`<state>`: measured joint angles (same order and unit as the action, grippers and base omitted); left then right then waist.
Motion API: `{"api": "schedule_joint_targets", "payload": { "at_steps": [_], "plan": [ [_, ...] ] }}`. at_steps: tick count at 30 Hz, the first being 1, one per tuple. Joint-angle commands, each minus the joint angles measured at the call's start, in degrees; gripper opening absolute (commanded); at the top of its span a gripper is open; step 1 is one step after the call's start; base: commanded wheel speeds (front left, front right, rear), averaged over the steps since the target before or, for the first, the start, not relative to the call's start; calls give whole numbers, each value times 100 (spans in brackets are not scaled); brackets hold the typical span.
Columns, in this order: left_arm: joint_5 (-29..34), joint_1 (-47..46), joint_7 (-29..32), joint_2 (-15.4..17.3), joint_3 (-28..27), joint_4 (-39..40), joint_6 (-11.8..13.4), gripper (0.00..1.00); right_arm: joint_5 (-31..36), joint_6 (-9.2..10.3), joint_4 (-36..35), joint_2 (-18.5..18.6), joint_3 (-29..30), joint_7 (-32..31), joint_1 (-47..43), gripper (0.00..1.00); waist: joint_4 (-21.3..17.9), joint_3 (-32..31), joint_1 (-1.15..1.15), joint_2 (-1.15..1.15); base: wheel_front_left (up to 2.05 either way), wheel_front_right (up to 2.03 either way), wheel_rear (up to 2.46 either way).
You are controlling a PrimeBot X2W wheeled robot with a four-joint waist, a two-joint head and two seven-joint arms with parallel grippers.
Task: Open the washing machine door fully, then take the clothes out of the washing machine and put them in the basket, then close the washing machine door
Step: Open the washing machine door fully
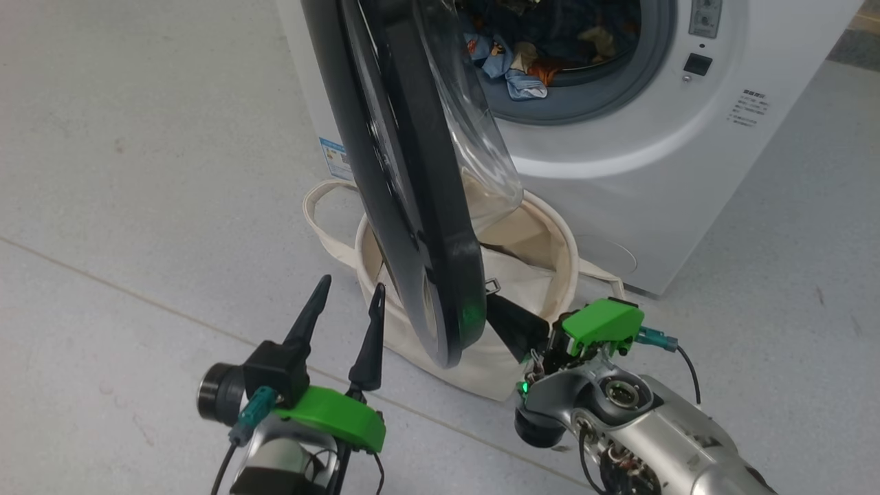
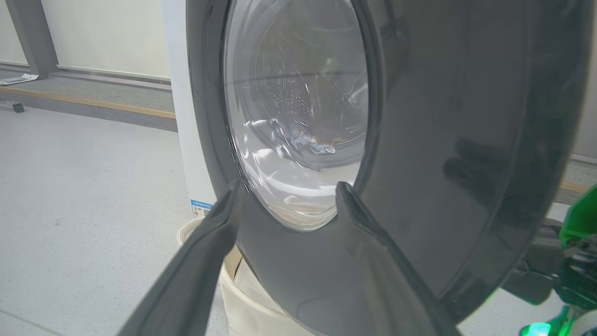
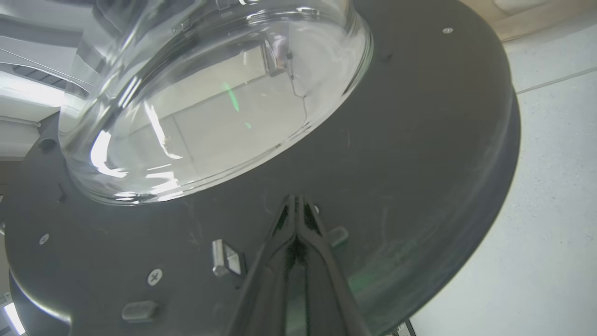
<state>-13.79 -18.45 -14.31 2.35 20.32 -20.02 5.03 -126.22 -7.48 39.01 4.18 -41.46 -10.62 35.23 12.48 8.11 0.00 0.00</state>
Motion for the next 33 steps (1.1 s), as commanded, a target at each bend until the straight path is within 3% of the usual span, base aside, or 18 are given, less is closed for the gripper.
{"api": "schedule_joint_targets", "payload": {
  "at_steps": [1, 9, 18, 23, 26, 31, 32, 33],
  "plan": [
    [38, -81, -69, 63, -225, 162, 13, 100, 12, -1, -148, -128, -17, 86, 75, 0, -9, 4, 0, 0, 0, 0, 0],
    [61, -58, -69, 72, -298, 138, -11, 100, 444, -1, -253, 58, 112, 396, 131, 0, -127, -37, 0, 0, 0, 0, 0],
    [101, 39, -69, 113, -373, 77, -44, 100, 2253, -1, -1163, 702, -38, 1445, -78, 0, -391, -286, 0, 0, 0, 0, 0],
    [104, 127, -69, 157, -429, 66, -48, 100, 3831, -1, -1439, 1224, -397, 2351, -148, 0, -567, -401, 0, 0, 0, 0, 0],
    [85, 213, -69, 195, -498, 82, -37, 100, 4854, -1, -1306, 1372, -340, 2542, -188, 0, -699, -464, 0, 0, 0, 0, 0],
    [69, 373, -69, 243, -578, 87, -28, 100, 7045, -1, -1514, 1204, 797, 2559, -621, 0, -872, -555, 0, 0, 0, 0, 0],
    [66, 408, -69, 239, -587, 106, -32, 100, 7891, -1, -1725, 1087, 1276, 2560, -947, 0, -902, -584, 0, 0, 0, 0, 0],
    [66, 424, -69, 238, -596, 117, -31, 100, 8248, -1, -1837, 1011, 1494, 2560, -1121, 0, -921, -600, 0, 0, 0, 0, 0]
  ]
}}
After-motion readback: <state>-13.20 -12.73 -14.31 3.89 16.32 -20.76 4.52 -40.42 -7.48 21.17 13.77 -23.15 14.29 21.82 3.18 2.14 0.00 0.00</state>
